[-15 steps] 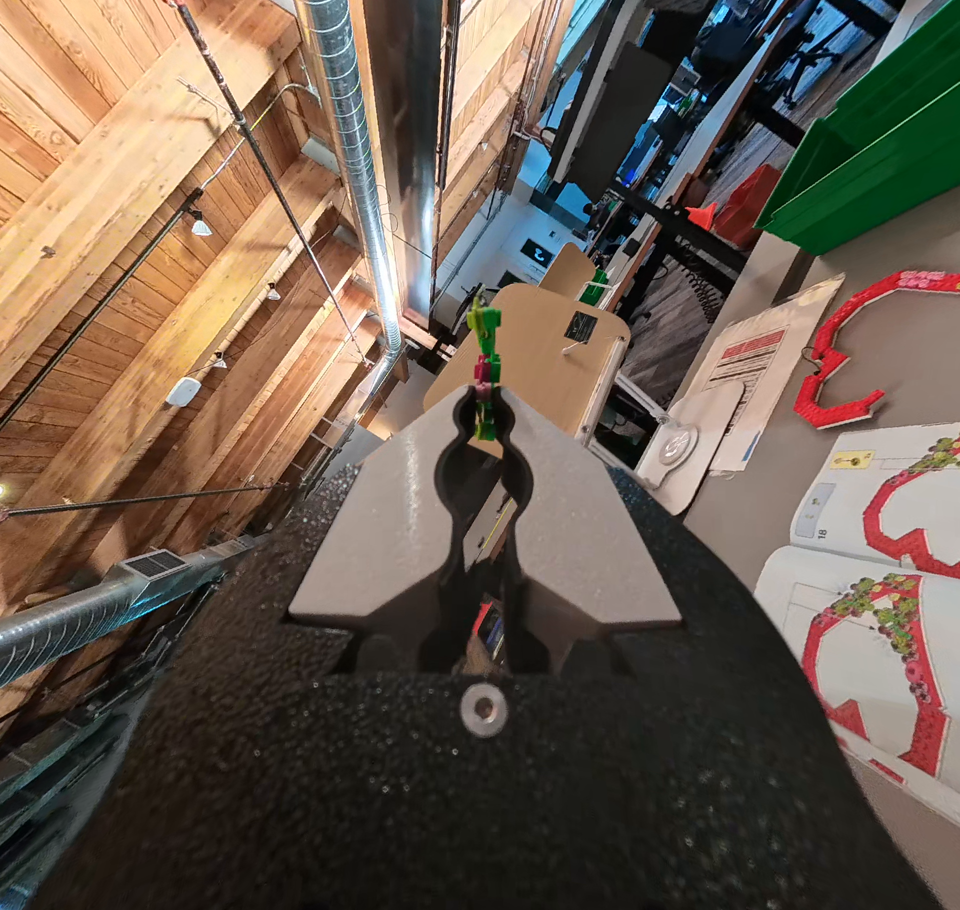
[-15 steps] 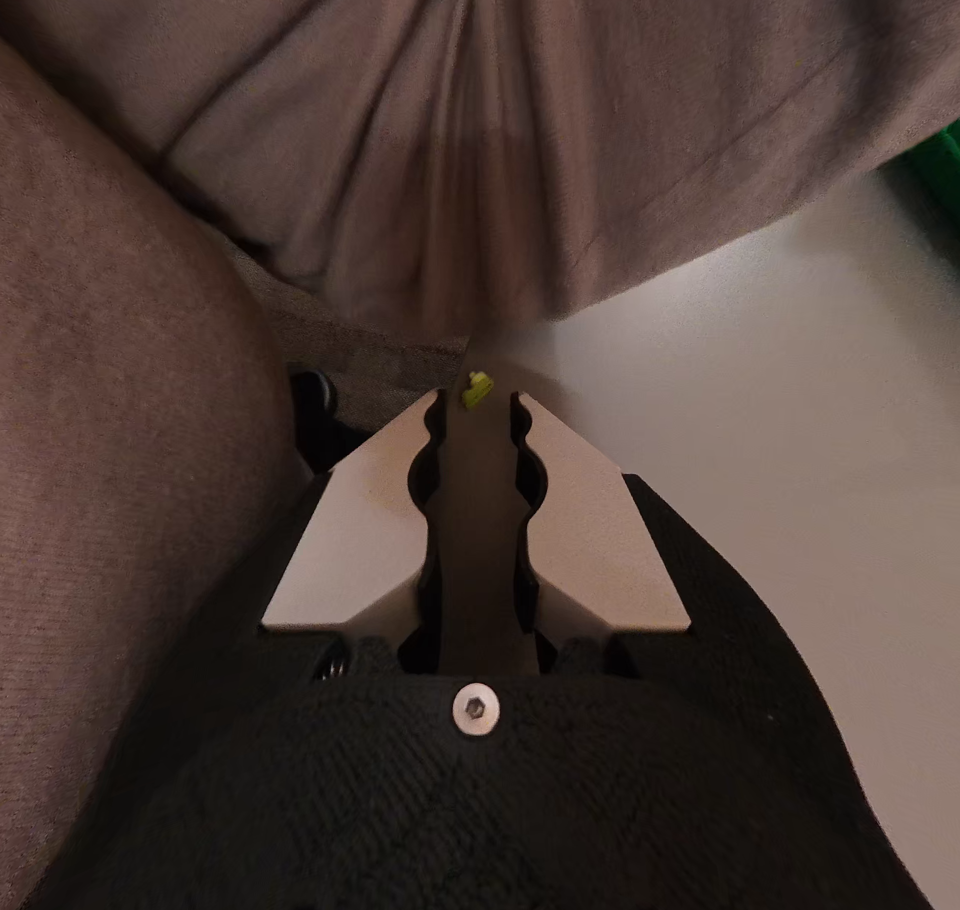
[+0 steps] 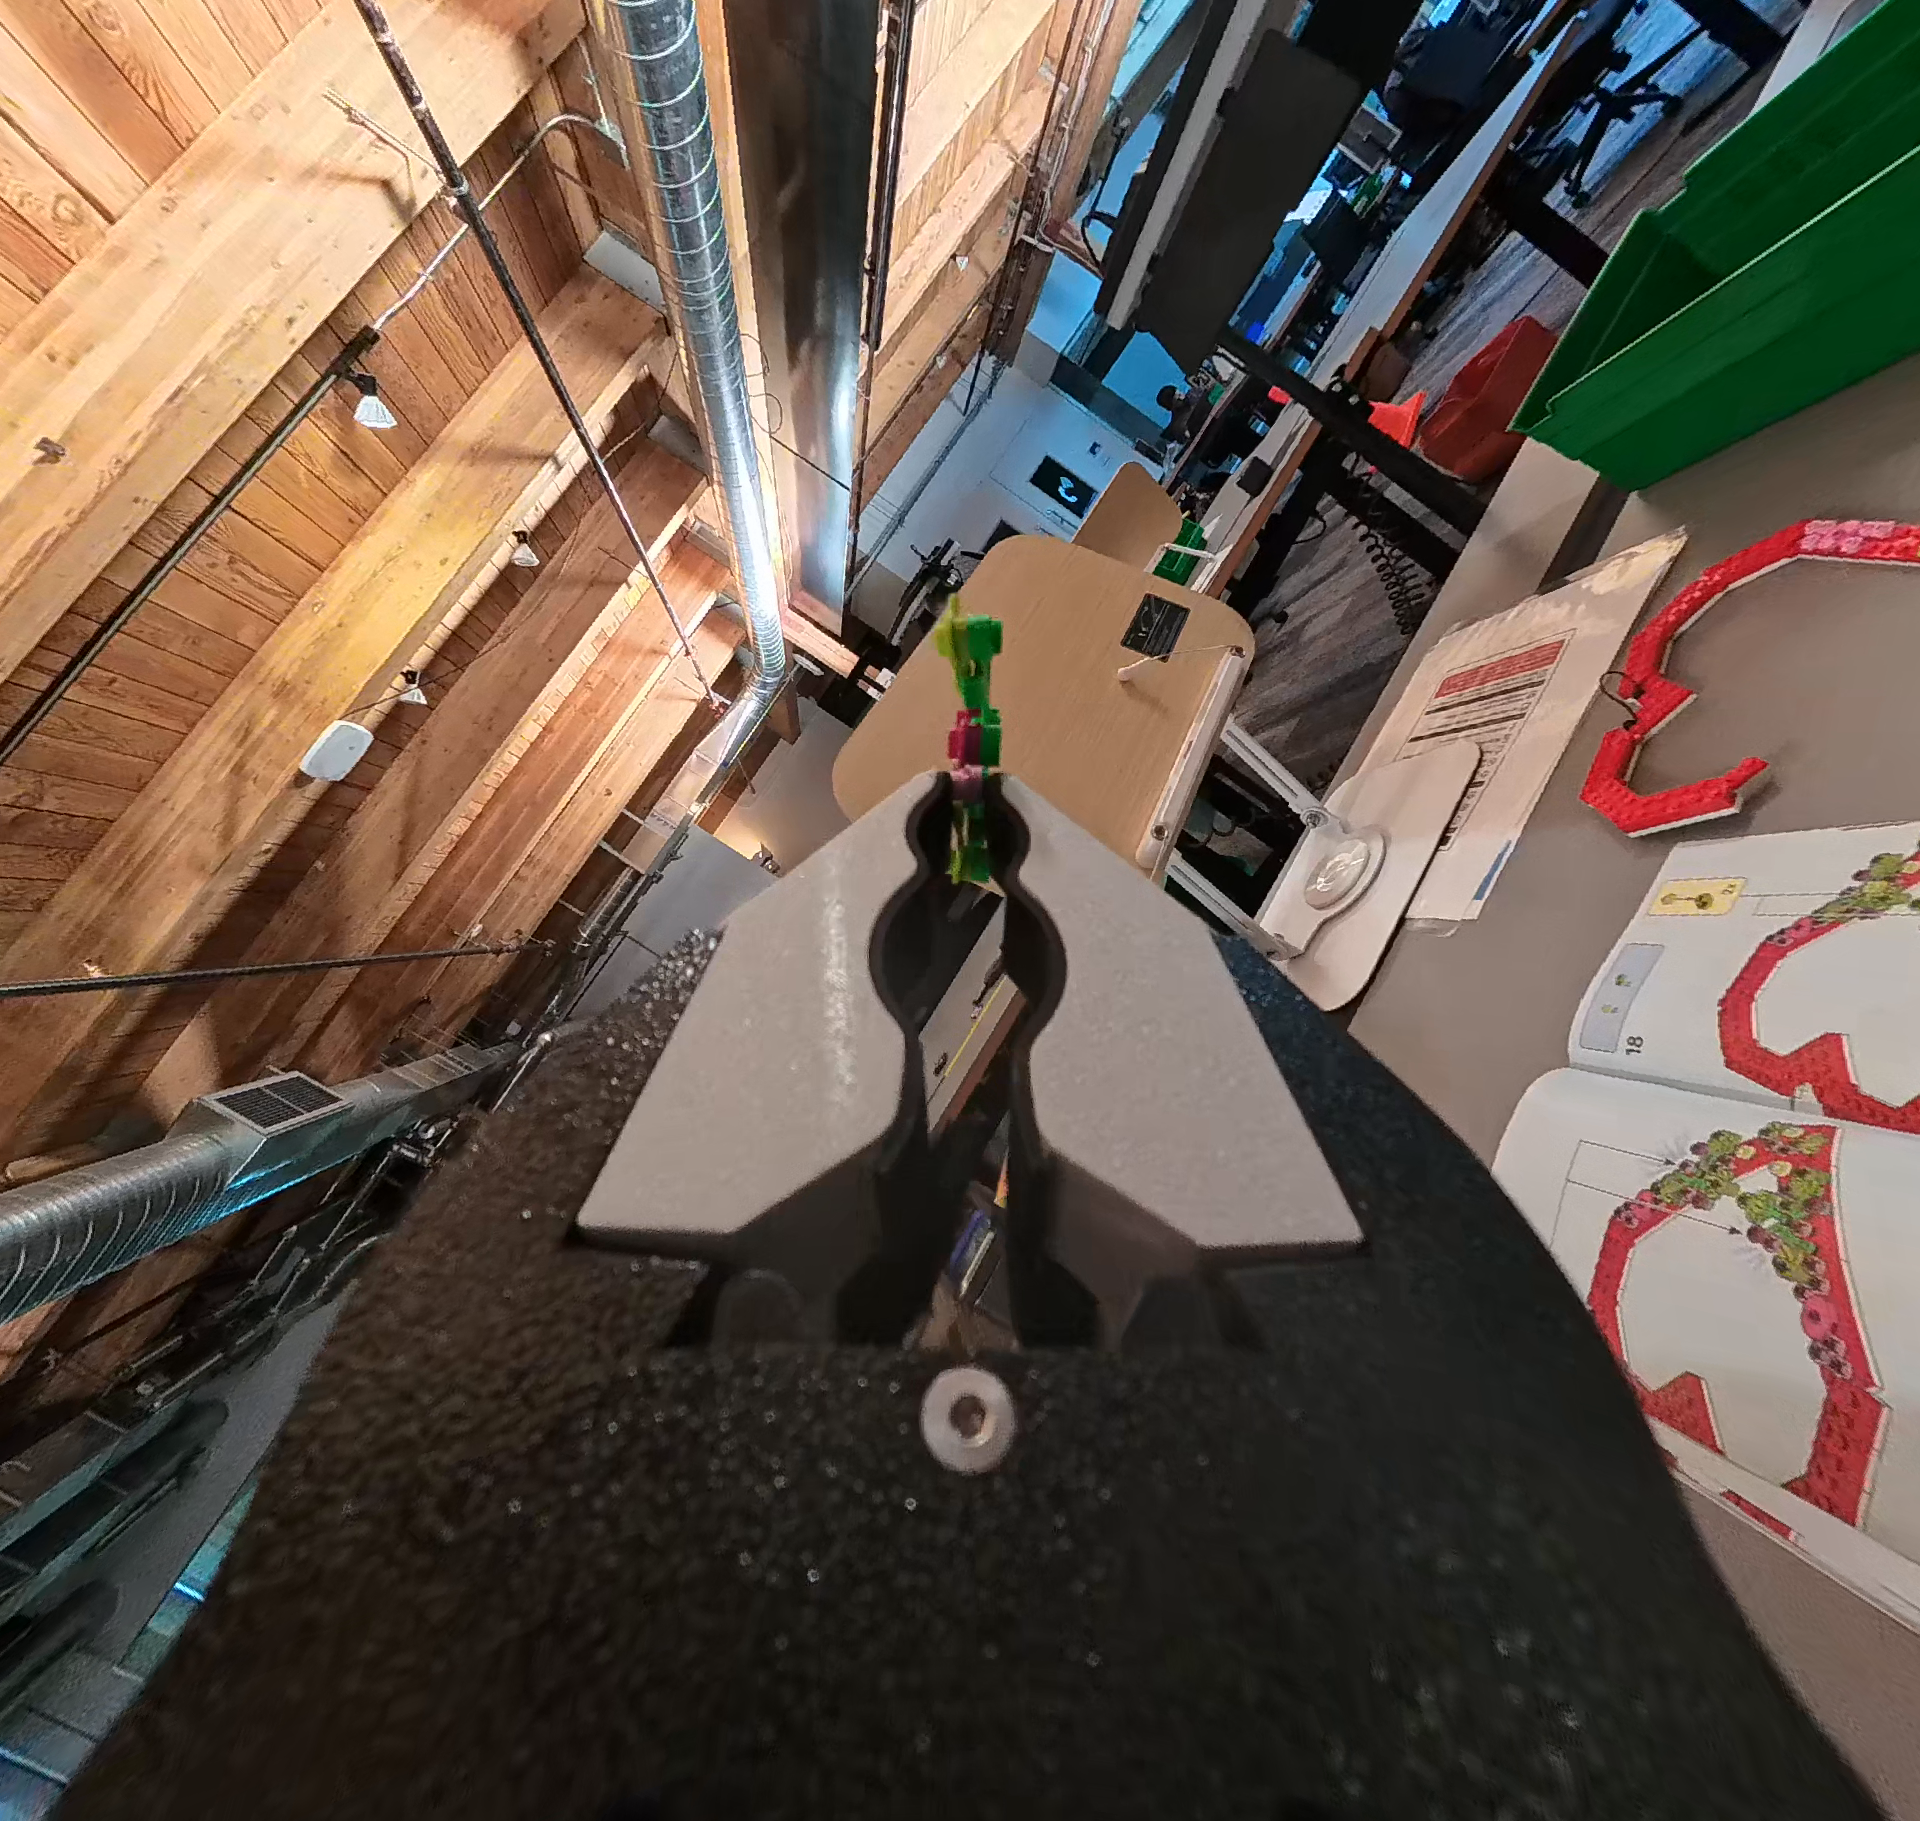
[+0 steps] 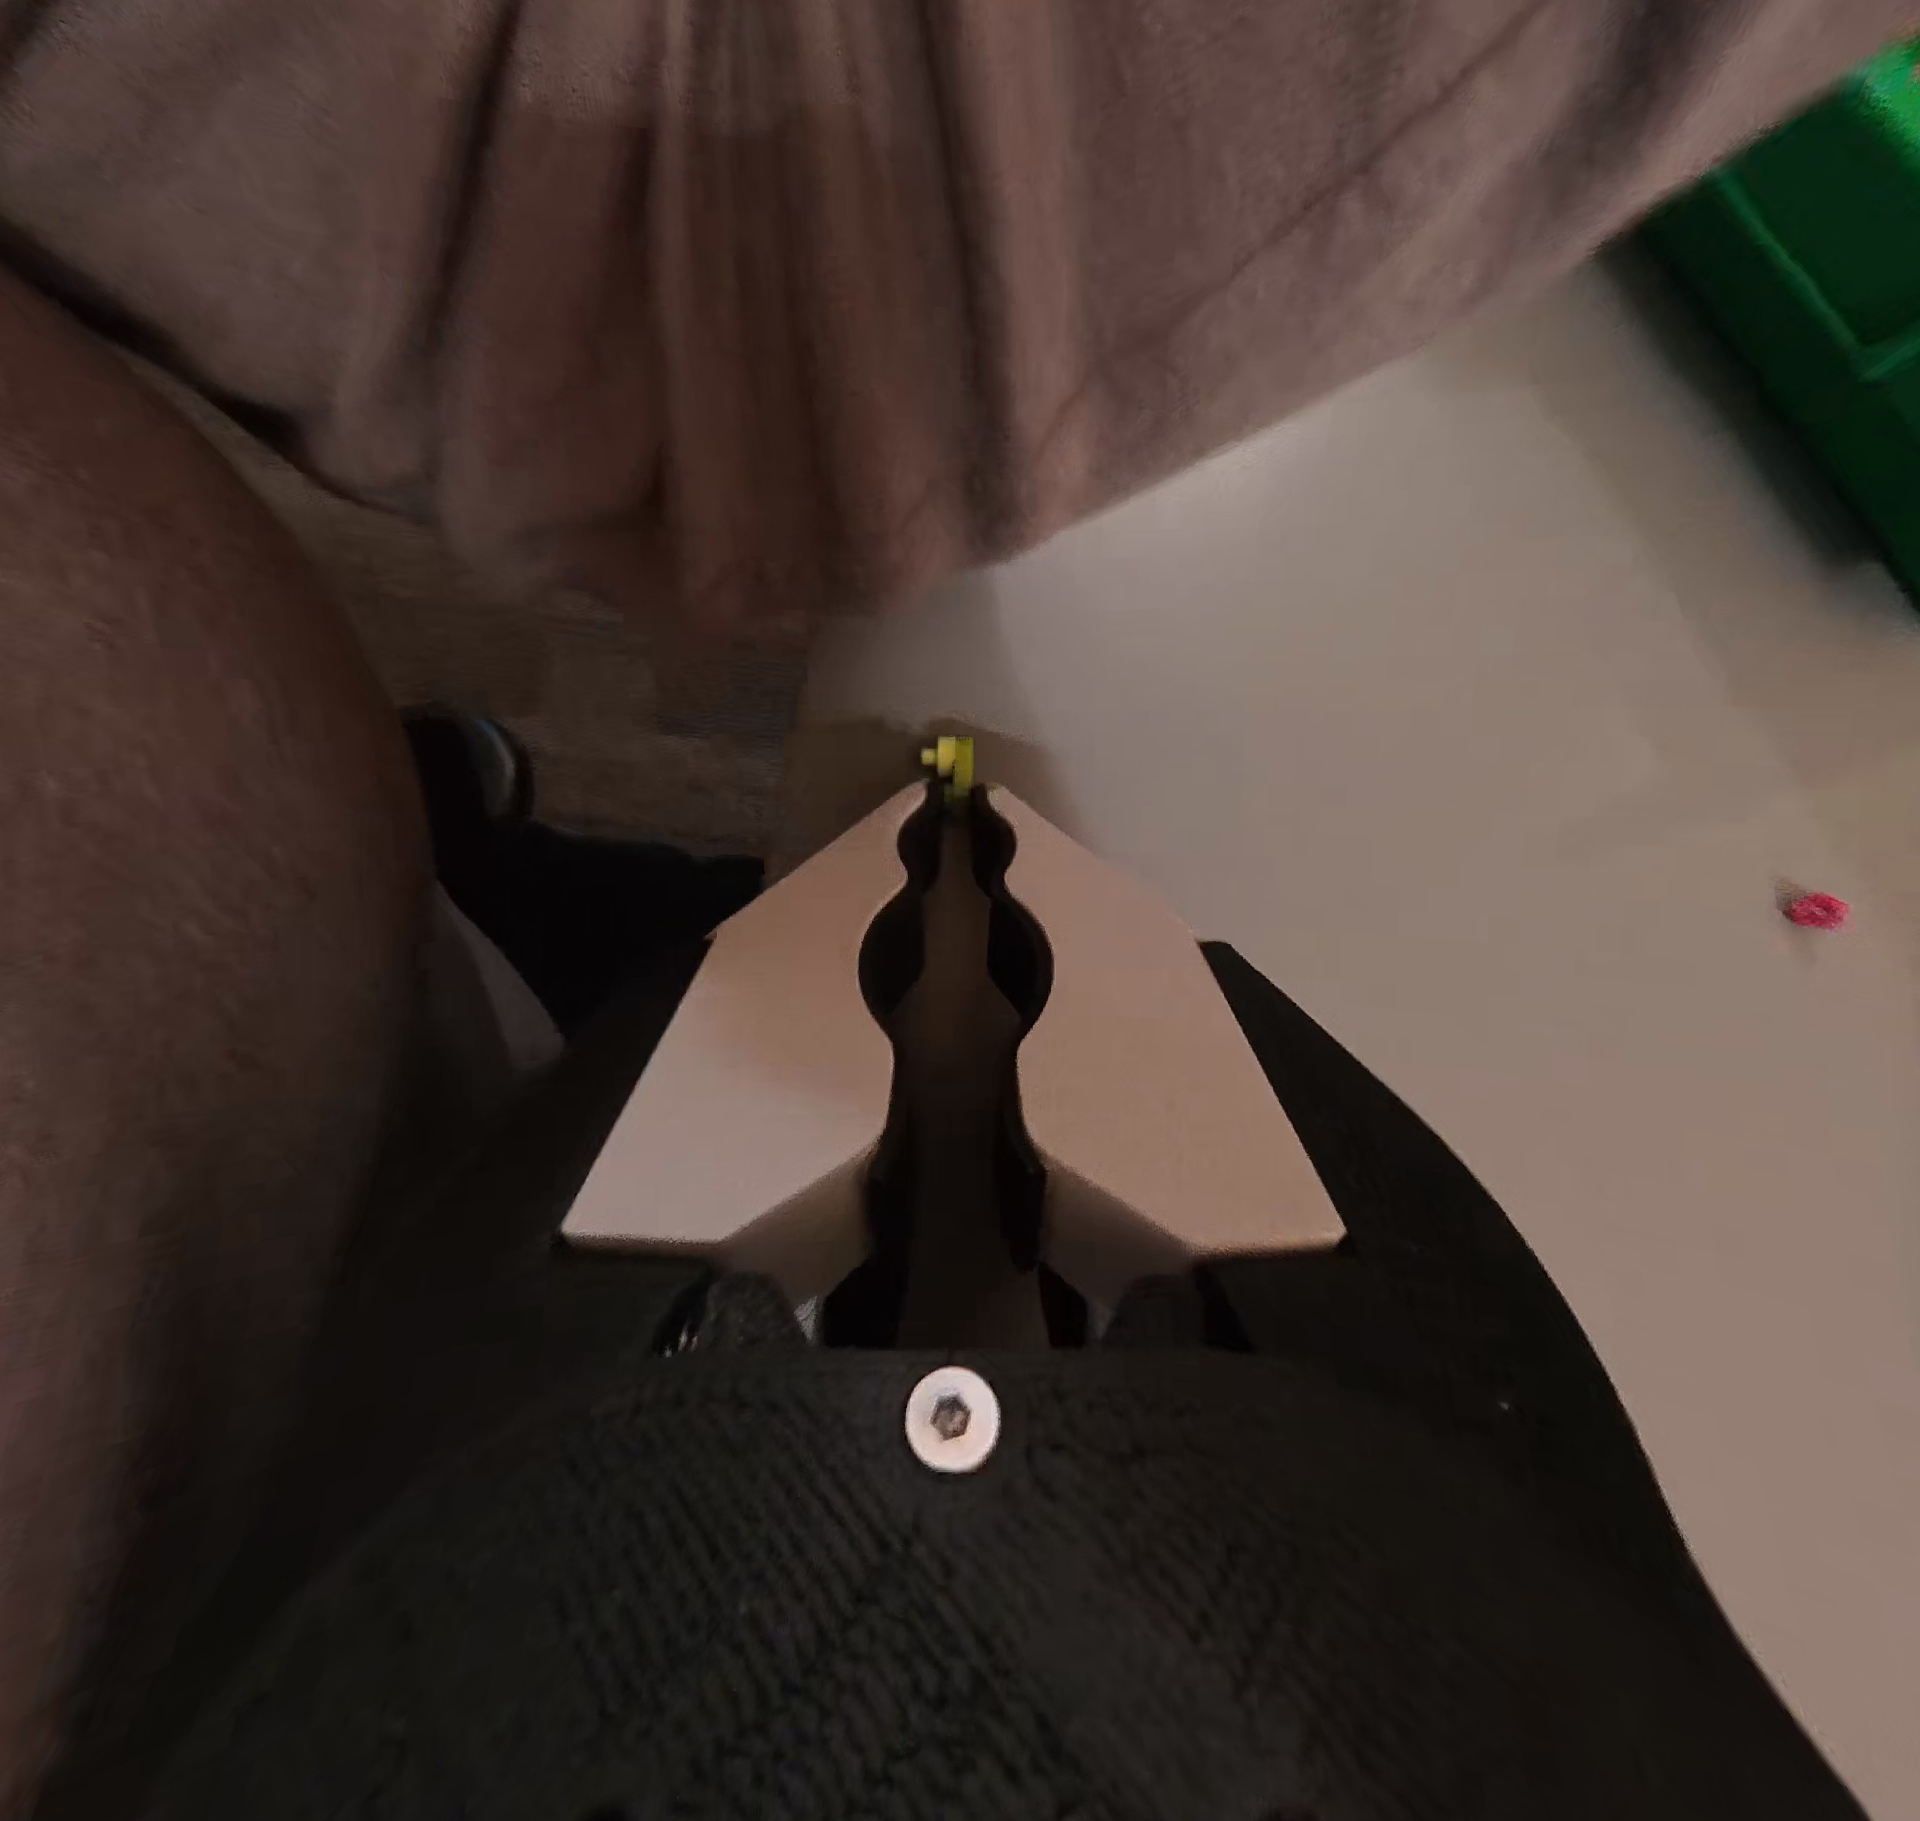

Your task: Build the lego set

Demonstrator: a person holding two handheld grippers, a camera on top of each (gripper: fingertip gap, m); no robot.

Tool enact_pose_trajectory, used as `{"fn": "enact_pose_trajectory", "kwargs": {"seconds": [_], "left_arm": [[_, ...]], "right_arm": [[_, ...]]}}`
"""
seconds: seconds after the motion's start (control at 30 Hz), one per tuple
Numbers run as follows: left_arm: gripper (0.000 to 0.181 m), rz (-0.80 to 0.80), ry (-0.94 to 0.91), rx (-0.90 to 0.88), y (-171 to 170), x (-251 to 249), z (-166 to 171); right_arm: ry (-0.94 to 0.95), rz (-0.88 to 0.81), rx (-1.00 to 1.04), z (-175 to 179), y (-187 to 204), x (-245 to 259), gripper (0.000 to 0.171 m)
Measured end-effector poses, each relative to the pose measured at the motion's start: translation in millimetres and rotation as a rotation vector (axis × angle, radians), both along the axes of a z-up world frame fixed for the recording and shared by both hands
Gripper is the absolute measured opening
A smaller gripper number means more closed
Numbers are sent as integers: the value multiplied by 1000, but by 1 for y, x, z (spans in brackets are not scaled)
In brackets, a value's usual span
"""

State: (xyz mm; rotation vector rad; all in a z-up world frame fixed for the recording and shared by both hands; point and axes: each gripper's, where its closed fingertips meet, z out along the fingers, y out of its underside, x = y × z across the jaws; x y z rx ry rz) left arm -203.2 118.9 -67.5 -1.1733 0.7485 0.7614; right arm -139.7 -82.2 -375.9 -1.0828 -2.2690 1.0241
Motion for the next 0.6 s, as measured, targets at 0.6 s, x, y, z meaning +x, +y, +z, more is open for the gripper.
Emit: {"fn": "enact_pose_trajectory", "kwargs": {"seconds": [0.6], "left_arm": [[3,-93,149,-87,36,85,-170]], "right_arm": [[90,-820,89,32,214,114,3]]}}
